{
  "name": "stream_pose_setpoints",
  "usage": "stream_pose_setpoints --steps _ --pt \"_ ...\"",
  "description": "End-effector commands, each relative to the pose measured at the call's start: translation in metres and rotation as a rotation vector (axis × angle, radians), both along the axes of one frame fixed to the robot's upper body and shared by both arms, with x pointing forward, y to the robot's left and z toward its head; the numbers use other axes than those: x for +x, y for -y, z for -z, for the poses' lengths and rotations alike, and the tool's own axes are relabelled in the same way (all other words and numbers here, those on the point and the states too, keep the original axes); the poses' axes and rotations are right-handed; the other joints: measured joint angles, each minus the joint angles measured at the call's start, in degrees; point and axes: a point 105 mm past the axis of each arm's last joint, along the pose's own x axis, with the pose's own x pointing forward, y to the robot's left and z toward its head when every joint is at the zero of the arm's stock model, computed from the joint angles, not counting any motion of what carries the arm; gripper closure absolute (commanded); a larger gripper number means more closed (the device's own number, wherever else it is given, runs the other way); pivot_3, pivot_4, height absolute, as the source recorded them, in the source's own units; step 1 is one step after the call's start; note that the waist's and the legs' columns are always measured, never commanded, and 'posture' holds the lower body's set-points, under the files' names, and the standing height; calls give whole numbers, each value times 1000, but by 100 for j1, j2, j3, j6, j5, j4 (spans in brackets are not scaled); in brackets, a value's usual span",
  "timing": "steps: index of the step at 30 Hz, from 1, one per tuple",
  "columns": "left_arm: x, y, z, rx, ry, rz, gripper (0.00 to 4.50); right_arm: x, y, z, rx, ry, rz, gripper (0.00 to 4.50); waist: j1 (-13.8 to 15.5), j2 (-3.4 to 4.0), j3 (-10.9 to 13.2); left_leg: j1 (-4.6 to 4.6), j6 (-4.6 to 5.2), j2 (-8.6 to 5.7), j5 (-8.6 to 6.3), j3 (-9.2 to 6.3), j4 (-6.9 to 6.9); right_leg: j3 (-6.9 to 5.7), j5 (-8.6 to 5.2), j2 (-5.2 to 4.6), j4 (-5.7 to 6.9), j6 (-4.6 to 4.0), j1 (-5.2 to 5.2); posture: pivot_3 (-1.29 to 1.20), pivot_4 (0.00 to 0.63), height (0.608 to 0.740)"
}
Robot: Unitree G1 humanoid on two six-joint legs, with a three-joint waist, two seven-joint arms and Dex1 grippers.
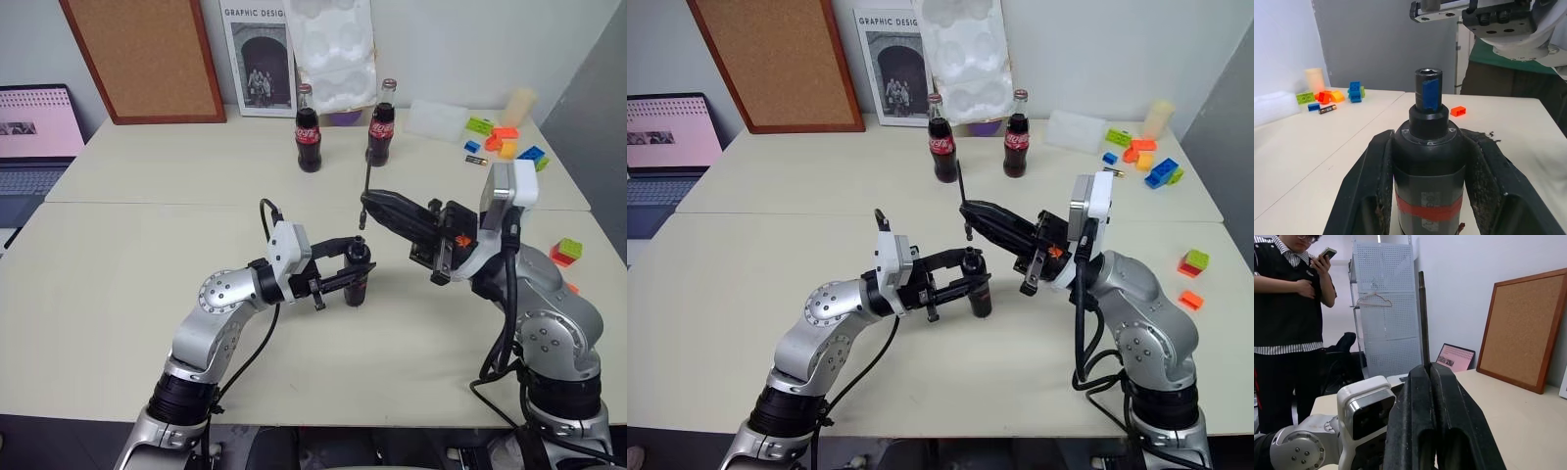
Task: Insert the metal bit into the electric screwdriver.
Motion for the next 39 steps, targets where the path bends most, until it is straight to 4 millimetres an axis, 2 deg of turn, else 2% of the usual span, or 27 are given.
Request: stream_pose_setpoints --steps 1,31,39 --pt "1 -1 1 21 3 -8 2844 -3 0 2 -1 19 11 4500 1 0 0 0 0 0 0 0 0 0 0 0 0 0 0 0 150 740" --pt "1 1 3 29 -1 -3 2844 -5 -6 9 -14 33 42 4500 -1 0 0 0 0 0 0 0 -1 0 -4 0 -1 4 0 0 150 740" --pt "1 2 4 29 -1 -5 2844 -14 -6 -9 45 65 70 4500 -1 0 0 0 0 0 0 0 -1 0 -6 0 -2 7 0 0 150 740"
